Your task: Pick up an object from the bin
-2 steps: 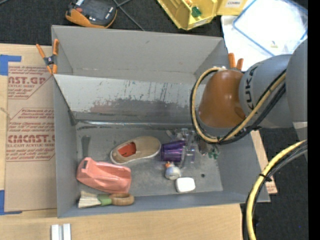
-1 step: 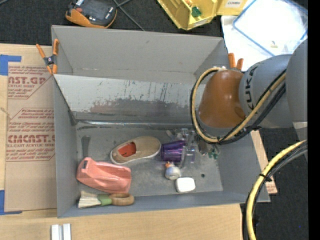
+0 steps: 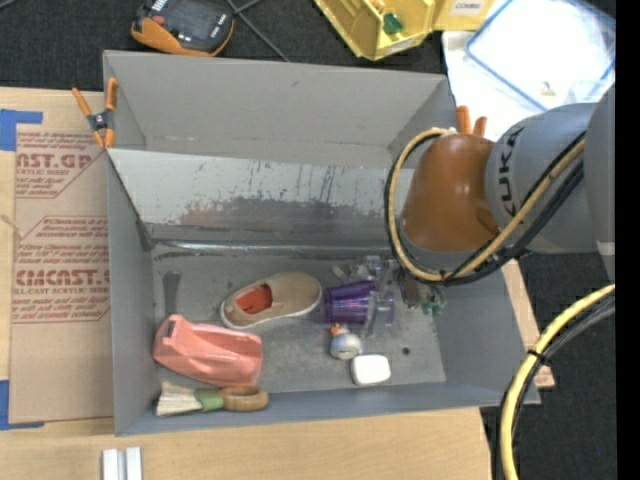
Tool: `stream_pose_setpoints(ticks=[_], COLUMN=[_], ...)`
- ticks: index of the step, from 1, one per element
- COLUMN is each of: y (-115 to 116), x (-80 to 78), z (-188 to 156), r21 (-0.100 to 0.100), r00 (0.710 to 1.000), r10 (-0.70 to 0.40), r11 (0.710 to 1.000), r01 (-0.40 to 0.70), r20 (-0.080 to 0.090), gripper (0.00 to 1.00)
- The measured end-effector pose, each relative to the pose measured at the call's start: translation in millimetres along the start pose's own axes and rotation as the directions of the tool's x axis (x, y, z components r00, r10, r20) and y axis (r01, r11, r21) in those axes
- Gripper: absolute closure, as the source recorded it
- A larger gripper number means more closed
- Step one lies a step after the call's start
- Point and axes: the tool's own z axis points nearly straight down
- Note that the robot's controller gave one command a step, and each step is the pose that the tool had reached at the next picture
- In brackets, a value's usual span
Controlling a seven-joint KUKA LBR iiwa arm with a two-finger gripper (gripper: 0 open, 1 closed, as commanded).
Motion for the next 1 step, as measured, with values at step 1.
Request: stream_pose_setpoints(ticks=[1], y=[-0.2], x=[-2.1], z=[-47.8], r21=[0.001], r00=[1.000], r10=[0.000], r11=[1.000], r01=[0.000], r20=[0.007], gripper=[1.00])
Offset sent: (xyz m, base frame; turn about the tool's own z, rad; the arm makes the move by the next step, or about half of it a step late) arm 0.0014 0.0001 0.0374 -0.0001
